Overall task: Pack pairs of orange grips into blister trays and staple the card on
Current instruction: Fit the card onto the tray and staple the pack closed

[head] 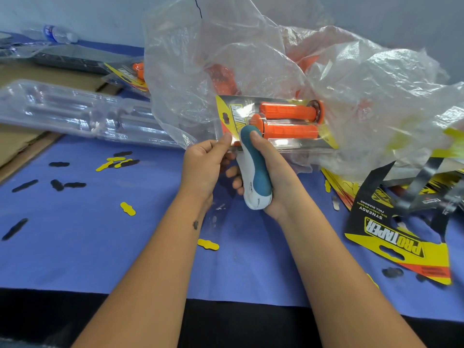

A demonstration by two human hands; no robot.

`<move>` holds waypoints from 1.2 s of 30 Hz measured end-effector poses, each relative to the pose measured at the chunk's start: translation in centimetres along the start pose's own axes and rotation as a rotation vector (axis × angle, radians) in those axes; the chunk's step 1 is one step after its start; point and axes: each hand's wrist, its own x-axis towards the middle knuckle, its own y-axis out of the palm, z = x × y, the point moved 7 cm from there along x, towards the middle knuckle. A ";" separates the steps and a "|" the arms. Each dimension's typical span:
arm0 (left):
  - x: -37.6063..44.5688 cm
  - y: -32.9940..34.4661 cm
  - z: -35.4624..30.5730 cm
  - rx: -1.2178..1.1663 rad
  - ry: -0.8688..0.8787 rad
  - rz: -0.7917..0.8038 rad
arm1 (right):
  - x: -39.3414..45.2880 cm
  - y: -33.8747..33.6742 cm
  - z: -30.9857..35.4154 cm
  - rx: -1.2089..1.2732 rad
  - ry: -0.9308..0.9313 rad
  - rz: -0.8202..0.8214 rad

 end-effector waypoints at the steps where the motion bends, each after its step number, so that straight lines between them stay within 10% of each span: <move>1: 0.0 -0.1 0.0 0.001 0.003 -0.007 | 0.0 0.1 0.0 0.013 0.002 0.013; 36: -1.2 1.8 0.4 -0.010 -0.208 -0.014 | 0.8 -0.5 -0.8 0.090 -0.062 -0.071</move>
